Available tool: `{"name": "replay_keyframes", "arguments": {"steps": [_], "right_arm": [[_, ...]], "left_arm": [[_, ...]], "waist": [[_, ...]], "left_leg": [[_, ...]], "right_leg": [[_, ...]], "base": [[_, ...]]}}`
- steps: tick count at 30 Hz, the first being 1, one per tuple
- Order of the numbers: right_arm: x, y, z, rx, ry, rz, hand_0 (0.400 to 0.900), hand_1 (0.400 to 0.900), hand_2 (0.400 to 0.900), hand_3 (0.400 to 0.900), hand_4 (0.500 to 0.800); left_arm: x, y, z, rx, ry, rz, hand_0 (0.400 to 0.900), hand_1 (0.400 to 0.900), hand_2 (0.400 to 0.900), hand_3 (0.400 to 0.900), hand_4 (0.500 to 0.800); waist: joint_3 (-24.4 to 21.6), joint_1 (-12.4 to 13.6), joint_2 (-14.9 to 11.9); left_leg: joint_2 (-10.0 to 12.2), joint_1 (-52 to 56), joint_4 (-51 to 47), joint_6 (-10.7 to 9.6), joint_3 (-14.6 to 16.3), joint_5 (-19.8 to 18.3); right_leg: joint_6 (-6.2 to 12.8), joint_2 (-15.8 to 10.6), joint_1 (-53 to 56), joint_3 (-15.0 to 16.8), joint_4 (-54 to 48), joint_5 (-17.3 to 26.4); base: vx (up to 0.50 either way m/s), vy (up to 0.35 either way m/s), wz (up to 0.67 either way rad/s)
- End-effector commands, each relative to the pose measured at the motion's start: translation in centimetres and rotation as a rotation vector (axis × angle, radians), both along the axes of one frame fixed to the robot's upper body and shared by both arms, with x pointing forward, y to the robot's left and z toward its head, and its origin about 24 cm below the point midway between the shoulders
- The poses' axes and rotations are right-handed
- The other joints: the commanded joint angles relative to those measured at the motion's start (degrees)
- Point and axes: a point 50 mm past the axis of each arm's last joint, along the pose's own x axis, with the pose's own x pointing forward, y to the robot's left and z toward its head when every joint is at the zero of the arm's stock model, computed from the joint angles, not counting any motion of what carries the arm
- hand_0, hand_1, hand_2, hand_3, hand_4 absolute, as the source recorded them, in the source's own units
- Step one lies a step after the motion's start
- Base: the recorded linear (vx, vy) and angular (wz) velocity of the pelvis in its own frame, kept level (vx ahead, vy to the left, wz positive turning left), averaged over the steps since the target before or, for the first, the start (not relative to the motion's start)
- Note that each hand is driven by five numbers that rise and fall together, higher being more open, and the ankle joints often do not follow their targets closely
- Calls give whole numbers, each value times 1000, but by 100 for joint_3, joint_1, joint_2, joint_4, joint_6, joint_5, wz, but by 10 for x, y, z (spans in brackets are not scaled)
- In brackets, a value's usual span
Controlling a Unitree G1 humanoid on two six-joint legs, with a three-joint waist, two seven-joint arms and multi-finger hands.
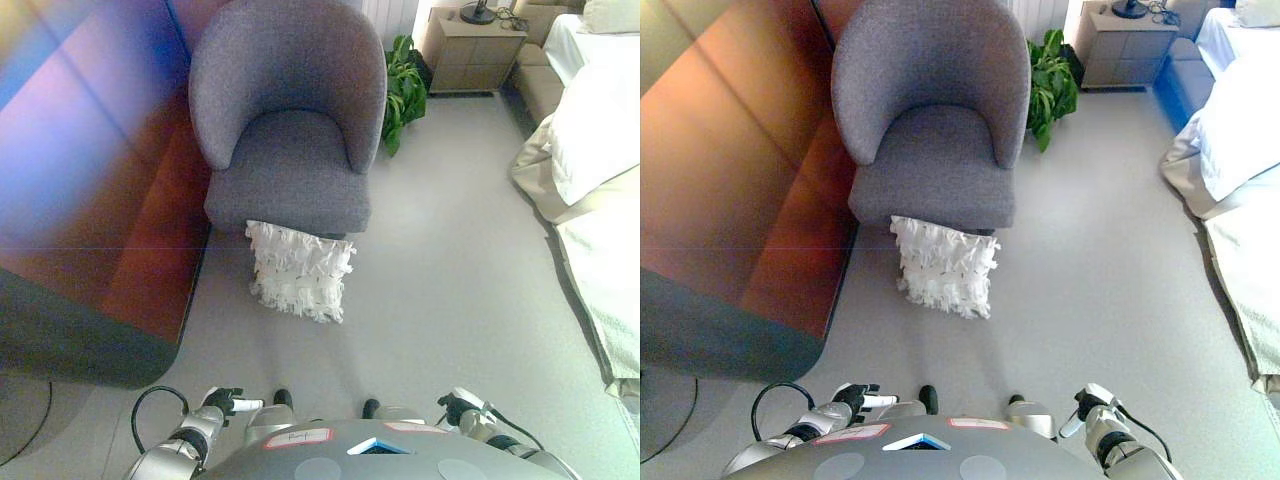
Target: Pick up the pillow and put it on the sofa.
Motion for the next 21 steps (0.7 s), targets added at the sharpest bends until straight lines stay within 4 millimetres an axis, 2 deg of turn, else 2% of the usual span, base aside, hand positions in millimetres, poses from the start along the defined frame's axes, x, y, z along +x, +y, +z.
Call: {"name": "replay_keyframes", "arguments": {"steps": [1, 21], "right_arm": [[24, -7, 5, -38, -40, 17, 900, 900, 900, 900, 800], [22, -10, 6, -54, -45, 9, 900, 900, 900, 900, 800]], "left_arm": [[6, 15, 4, 51, 26, -23, 900, 900, 900, 900, 800], [2, 11, 2, 27, 39, -35, 900, 900, 900, 900, 800]], "waist": [[216, 82, -166], [234, 92, -117]], "left_leg": [[-336, 285, 24, 286, 187, -843], [-335, 319, 24, 290, 202, -846]], "right_leg": [[421, -220, -165, -14, 121, 14], [400, -228, -134, -40, 134, -22]], "base": [[0, 0, 0], [4, 2, 0]]}}
